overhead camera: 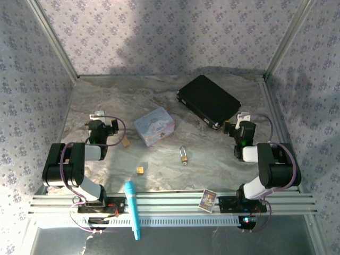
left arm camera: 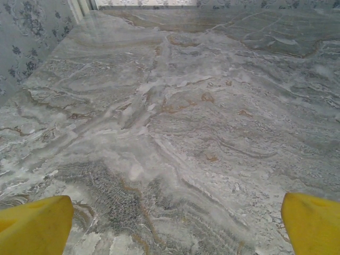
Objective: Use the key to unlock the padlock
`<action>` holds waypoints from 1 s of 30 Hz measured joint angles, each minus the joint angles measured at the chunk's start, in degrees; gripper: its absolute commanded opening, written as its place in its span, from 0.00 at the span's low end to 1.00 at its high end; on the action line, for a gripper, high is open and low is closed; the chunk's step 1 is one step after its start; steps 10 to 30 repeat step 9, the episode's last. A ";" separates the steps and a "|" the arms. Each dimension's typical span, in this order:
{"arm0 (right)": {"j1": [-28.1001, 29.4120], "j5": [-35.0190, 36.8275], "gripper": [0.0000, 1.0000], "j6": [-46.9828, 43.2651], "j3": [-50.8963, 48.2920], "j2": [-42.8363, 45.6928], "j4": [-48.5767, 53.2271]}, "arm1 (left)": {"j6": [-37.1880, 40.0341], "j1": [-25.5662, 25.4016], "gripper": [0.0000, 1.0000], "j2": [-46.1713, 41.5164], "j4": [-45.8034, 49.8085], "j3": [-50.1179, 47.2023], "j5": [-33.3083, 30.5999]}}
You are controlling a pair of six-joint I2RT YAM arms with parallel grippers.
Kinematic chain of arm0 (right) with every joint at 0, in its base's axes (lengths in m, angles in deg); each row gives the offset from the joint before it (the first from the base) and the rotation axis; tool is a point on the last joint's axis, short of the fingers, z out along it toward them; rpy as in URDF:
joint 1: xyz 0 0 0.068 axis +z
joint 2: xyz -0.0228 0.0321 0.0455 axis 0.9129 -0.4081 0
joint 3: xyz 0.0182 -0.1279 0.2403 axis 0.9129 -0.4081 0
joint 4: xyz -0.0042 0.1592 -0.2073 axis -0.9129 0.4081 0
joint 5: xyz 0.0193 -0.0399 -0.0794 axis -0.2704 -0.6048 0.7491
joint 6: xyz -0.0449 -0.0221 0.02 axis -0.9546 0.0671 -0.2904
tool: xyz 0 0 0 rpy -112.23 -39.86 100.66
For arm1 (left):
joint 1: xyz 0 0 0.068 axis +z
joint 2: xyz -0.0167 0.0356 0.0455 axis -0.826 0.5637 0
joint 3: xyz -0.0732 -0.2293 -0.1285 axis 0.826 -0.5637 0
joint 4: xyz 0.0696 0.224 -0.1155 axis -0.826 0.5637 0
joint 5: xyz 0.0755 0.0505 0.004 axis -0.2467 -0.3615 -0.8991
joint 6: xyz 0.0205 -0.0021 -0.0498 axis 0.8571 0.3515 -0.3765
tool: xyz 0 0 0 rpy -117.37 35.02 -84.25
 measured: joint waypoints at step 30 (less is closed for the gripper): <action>-0.15 -0.24 0.99 0.00 0.04 -0.02 0.00 | 0.11 0.00 1.00 0.04 -0.02 0.00 0.98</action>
